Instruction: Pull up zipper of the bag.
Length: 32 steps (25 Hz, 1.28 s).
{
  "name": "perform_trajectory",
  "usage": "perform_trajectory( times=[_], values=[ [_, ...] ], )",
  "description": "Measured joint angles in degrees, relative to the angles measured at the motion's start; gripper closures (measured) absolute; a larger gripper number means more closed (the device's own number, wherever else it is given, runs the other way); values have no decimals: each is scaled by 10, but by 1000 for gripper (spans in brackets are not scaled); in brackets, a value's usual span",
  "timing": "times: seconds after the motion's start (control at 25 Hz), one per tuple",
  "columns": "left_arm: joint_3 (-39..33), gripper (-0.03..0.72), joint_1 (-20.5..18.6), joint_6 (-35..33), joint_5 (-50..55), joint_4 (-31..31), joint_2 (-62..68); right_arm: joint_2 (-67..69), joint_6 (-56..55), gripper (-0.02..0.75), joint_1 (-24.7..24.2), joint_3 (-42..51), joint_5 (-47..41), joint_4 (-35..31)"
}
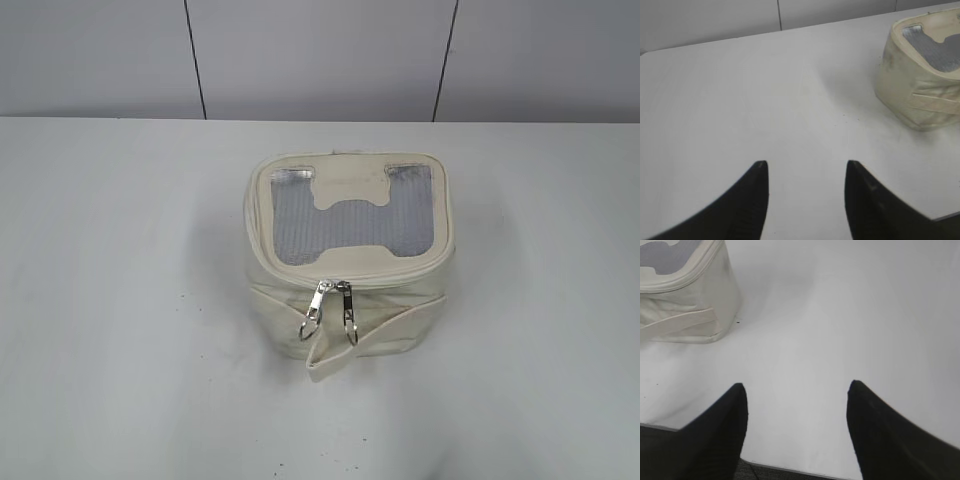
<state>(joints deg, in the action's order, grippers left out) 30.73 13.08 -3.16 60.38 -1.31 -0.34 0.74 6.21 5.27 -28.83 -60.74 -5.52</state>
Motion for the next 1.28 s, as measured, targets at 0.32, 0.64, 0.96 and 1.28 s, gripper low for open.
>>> perform_trajectory(
  times=[0.32,0.64,0.96,1.28],
  values=[
    [0,314,-114,-1,0,-1,0,-11,1,244,-56,0,1,-2],
    [0,324,-121,-1,0,-1,0,-11,1,244,-57,0,2,-2],
    [0,325,-121,-1,0,-1,0,-11,1,244,-57,0,2,-2],
    [0,325,-121,-1,0,-1,0,-11,1,244,-57,0,2,-2]
  ],
)
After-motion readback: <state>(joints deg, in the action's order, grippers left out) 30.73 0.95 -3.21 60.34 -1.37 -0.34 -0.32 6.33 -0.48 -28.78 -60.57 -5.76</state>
